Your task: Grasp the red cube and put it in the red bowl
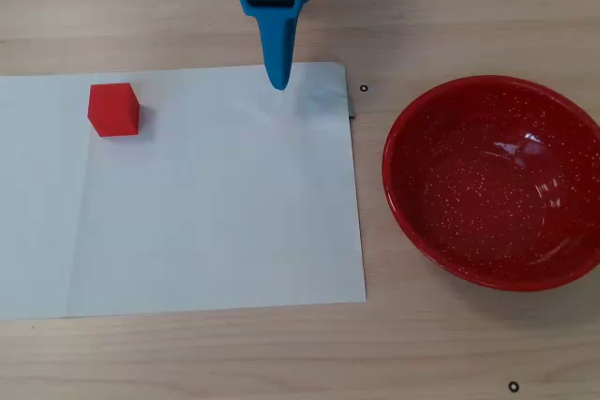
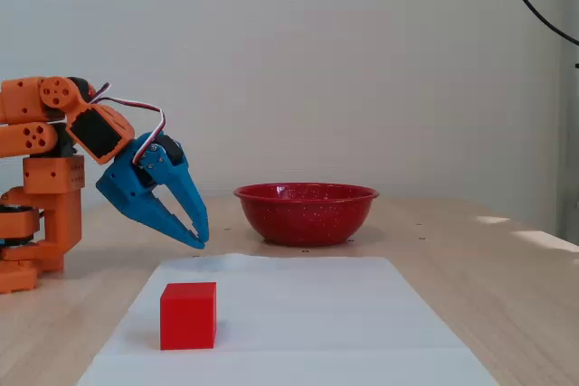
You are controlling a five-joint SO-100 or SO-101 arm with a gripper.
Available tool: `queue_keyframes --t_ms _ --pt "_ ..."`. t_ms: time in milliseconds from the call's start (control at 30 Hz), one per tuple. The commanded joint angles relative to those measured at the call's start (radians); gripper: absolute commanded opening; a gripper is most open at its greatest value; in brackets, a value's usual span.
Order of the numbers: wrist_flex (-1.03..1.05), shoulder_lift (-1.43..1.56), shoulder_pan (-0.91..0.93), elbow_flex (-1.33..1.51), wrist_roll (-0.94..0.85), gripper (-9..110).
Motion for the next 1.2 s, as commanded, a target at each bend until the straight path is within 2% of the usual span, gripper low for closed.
queue_keyframes --t_ms 0,733,1167 --pt "0.002 0.021 -0.031 0.008 0.017 0" --pt "-0.012 -0.025 -0.021 -0.015 0.044 0" --pt "0.167 -0.287 -0.032 -0.370 0.163 0"
